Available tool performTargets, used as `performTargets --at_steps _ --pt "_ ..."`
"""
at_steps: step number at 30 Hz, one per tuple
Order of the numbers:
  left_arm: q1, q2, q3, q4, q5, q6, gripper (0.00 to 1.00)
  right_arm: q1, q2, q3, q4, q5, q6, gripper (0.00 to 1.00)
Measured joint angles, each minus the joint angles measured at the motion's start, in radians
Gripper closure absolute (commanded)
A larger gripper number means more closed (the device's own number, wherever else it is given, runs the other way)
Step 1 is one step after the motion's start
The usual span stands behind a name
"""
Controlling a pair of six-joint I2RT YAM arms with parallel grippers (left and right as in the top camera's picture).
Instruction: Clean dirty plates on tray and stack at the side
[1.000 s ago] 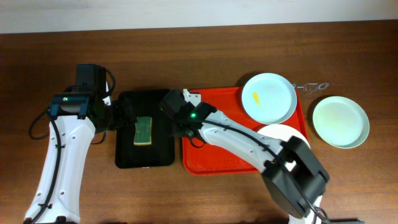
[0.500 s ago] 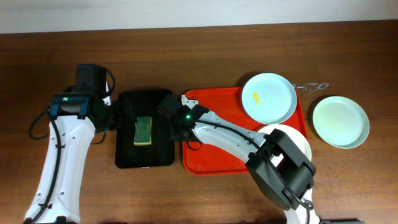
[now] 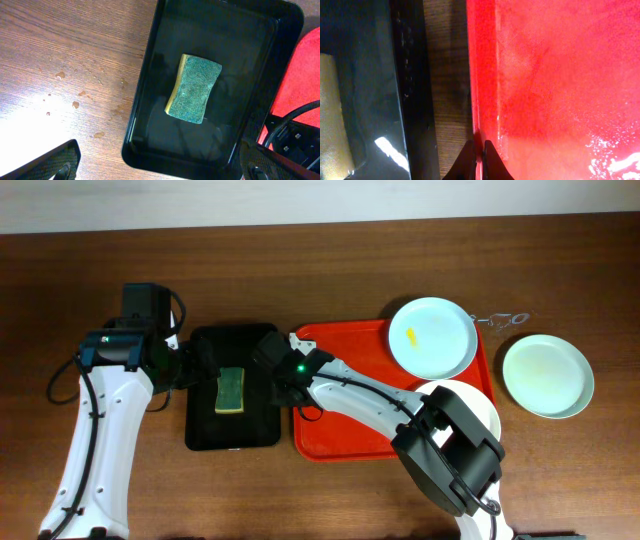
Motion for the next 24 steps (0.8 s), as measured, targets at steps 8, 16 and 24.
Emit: performTargets --at_steps 8,16,24 --pt "0.0 0.0 0.0 0.0 0.0 0.0 0.01 -0.005 0.0 0.0 0.003 -0.015 0.001 0.83" --pt "0.0 0.0 0.0 0.0 0.0 0.0 0.01 -0.005 0.013 -0.005 -0.01 -0.032 -0.002 0.96" --pt "0.0 0.0 0.0 0.0 0.0 0.0 0.01 -0.011 -0.006 -0.002 -0.009 -0.052 0.003 0.92"
